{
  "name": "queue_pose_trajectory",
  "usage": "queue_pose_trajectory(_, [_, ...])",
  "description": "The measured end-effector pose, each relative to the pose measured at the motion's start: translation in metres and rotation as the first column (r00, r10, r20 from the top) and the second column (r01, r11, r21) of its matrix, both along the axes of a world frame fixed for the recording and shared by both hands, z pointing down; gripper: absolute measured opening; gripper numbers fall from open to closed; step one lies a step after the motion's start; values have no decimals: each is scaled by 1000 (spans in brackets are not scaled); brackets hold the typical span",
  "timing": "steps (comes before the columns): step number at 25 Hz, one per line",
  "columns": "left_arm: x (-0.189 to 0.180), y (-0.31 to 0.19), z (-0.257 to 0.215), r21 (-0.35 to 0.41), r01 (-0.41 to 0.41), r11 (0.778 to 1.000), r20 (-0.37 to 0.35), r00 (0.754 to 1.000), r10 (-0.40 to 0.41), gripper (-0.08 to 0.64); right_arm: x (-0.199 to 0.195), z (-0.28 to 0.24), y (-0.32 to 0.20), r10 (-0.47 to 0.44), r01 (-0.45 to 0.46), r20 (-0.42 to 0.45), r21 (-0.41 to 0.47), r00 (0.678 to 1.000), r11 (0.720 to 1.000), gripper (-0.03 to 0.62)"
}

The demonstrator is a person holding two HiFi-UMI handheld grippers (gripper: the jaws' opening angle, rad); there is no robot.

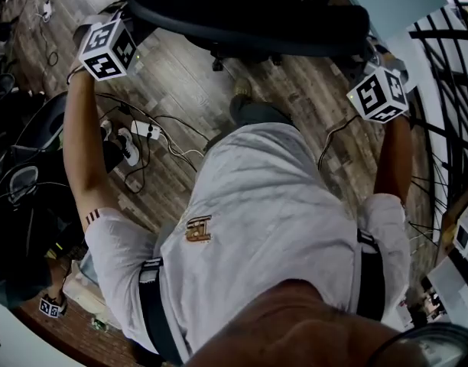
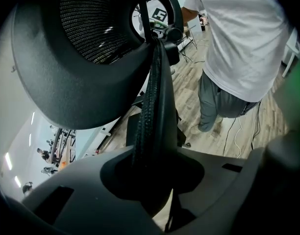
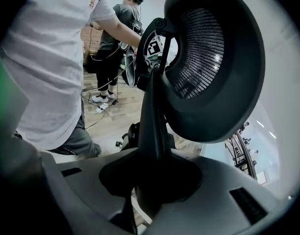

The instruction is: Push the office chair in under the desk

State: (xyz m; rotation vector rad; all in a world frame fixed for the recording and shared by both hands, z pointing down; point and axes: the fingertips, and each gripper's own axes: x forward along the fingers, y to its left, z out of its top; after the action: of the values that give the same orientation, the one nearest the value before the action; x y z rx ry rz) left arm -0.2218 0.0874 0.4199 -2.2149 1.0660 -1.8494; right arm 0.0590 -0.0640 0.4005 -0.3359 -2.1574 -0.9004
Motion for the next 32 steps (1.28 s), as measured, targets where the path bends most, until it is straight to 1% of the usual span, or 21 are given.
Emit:
queue_pose_trajectory(5, [-48, -37, 5, -7, -33, 999, 2, 999, 33, 114, -40, 5, -23, 43, -43, -8, -11, 999, 999, 106])
queue_pose_trajectory(10, [-86, -69, 4, -10, -63, 998, 3, 998, 63, 117, -72, 5, -44, 74, -75, -11, -13, 997, 997, 106])
queue_pose_trajectory(19, [-141, -121, -1, -21, -121, 992, 12, 993, 121, 117, -119, -1, -77, 139, -139, -4, -8, 990, 990, 106])
queue_pose_trajectory(24, [-183, -152, -4, -4, -174, 985, 12, 985, 174, 118, -155, -3, -90, 197, -197, -4, -3, 980, 980, 104])
queue_pose_trajectory(30, [-231, -201, 2, -12, -250, 968, 14, 968, 250, 118, -196, 1, -117, 270, -270, 1, 0, 963, 963, 104])
queue_pose_trajectory(32, [-242, -218, 4, -15, -273, 962, 14, 962, 274, 118, -206, 3, -125, 296, -296, 4, 0, 955, 955, 104])
